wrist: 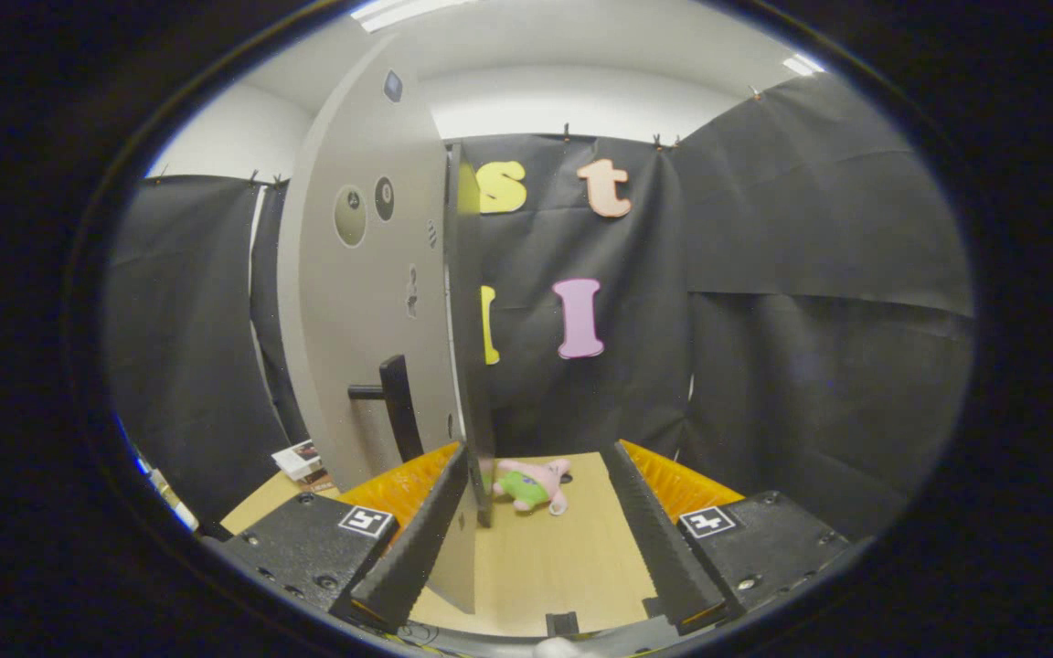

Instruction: Open the shoe cabinet door, grab the shoes and put them into the shoe cabinet, then close the shoe cabinet door.

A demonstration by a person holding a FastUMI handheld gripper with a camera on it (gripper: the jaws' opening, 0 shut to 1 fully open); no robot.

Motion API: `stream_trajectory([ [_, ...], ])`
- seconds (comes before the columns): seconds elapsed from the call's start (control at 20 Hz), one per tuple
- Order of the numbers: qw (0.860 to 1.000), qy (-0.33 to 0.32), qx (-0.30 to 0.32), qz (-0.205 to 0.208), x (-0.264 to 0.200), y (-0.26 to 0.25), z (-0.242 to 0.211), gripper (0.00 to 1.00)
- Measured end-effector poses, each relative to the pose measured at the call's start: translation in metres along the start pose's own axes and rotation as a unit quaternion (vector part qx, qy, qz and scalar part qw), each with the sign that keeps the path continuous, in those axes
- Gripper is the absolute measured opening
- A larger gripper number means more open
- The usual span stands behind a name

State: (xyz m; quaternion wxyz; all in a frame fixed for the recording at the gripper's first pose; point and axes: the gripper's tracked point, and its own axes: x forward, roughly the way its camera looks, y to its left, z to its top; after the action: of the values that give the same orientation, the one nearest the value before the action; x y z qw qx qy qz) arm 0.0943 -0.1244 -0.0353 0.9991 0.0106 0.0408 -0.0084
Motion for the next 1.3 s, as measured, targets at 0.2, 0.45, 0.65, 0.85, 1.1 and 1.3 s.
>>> stream_trajectory([
  [0.2,0.999,0.004,-0.01,0.035,0.023,0.01,0.001,0.99],
  [0.45,0.998,0.013,-0.015,0.054,0.027,0.02,0.0,0.98],
  [0.65,0.998,0.014,-0.021,0.049,0.024,0.03,0.001,0.93],
  [0.85,0.999,0.015,-0.011,0.038,0.023,0.045,-0.001,0.92],
  [1.1,1.0,0.015,-0.006,0.024,0.02,0.074,-0.003,0.92],
  [1.3,1.0,0.013,-0.007,0.018,0.018,0.104,-0.004,0.92],
])
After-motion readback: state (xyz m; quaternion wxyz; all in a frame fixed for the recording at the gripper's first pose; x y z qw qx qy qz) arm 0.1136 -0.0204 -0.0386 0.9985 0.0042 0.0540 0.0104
